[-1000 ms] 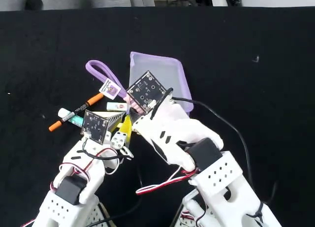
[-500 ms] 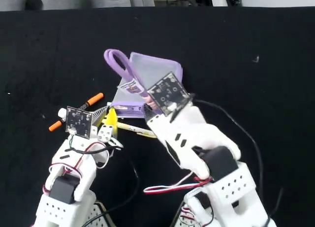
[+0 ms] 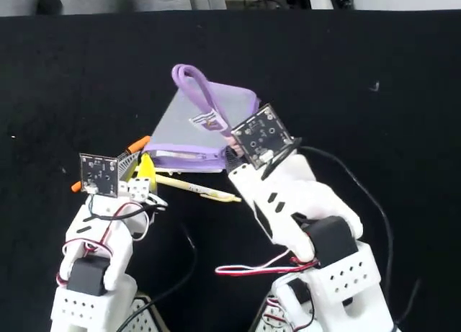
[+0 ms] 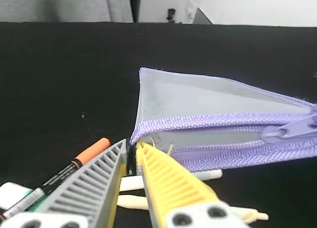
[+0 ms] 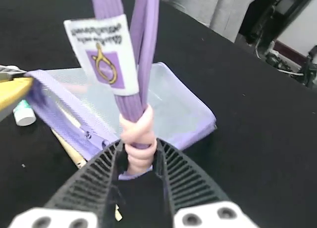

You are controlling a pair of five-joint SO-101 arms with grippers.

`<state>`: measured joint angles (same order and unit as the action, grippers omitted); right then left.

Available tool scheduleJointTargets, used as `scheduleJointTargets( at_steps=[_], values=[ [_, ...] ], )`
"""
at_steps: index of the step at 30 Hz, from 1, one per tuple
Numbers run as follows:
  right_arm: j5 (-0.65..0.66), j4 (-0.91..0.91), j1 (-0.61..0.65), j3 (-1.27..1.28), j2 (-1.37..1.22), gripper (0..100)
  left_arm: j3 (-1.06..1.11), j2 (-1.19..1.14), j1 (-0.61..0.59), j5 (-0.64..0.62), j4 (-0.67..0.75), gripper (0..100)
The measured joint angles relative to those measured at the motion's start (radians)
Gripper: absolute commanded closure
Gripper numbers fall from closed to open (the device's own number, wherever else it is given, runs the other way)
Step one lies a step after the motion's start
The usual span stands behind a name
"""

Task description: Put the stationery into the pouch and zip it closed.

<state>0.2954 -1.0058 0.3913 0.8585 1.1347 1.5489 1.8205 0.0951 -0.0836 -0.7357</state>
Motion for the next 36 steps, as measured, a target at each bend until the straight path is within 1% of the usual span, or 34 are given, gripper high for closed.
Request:
scheduleJointTargets(
  at_steps=[6,12,17,21,29,36],
  values=[
    [0.003,0.000,-0.058,0.000,0.015,98.8,0.000,-0.003,-0.043,0.000,0.000,97],
    [0.003,0.000,-0.097,0.000,0.066,98.8,0.000,-0.003,-0.048,0.000,0.000,97],
    [0.005,0.000,-0.098,0.000,0.072,98.8,0.000,0.002,-0.048,0.000,0.000,97],
    [0.041,0.000,-0.098,0.000,0.072,98.8,0.000,0.002,-0.064,0.000,0.000,97],
    [0.057,-0.015,-0.100,0.000,0.072,98.8,-0.017,-0.002,-0.080,-0.017,0.000,97],
    [0.057,-0.097,-0.101,0.000,0.072,98.8,-0.017,-0.002,-0.080,-0.023,0.000,97]
  ],
)
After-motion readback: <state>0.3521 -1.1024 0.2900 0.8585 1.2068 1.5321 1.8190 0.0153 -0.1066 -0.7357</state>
